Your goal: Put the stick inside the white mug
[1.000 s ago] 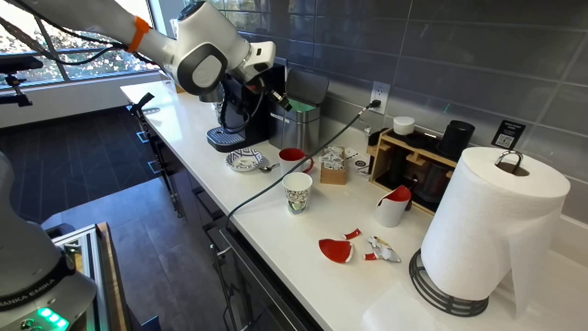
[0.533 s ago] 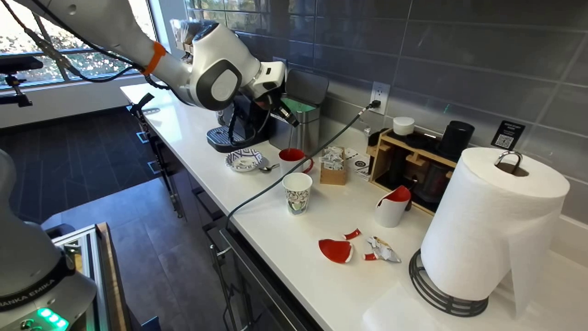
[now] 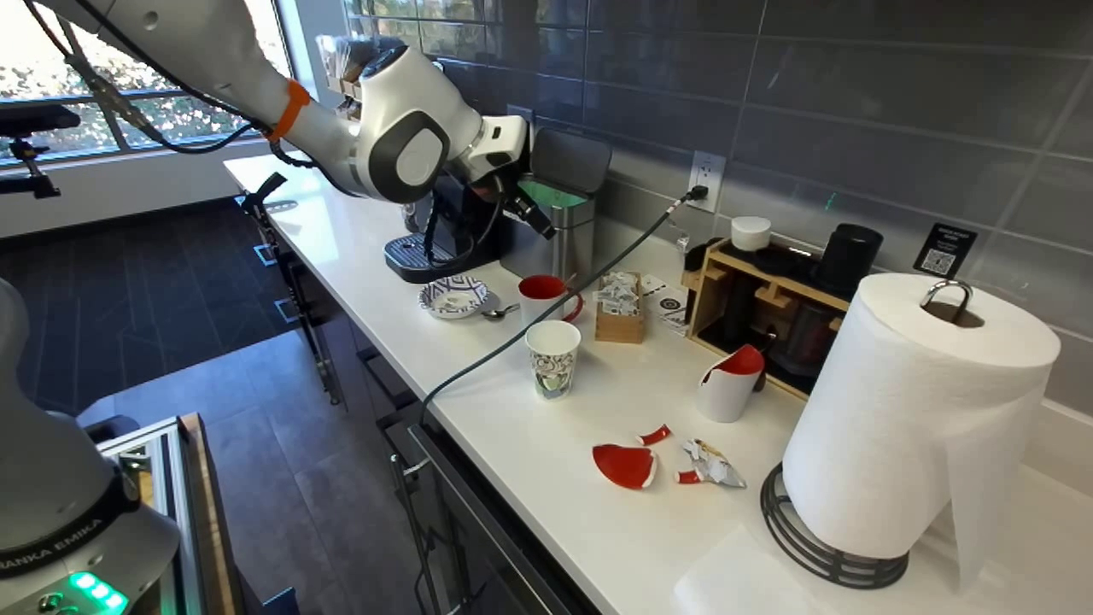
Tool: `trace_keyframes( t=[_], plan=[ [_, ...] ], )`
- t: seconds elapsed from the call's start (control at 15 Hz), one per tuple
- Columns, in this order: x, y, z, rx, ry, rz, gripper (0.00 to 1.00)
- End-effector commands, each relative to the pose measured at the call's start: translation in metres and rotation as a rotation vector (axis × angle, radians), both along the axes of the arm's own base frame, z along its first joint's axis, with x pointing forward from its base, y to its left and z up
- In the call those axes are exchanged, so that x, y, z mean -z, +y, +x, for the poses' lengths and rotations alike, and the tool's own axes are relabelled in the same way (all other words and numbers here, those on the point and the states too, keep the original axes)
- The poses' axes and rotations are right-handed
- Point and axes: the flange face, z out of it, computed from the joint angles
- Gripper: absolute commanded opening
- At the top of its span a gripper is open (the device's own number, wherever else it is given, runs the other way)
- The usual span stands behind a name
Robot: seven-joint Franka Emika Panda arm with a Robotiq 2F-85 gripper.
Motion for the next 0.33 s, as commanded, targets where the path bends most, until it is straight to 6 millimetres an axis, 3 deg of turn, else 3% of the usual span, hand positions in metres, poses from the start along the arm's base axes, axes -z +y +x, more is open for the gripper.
trace_keyframes(
  t=[0.0,0.13,0.2,0.27],
  plan=[
    [-0.005,-0.027,-0.012,-0.03,0.01,-0.09,0.88],
    [-0.005,-0.032,-0.023,-0.085,-0.056,-0.104,0.99],
    [-0.006,-0.031,-0.006,-0.044,-0.027,-0.083,0.85],
    [-0.007,-0.034,-0.009,-0.062,-0.043,-0.094,0.93]
  ],
)
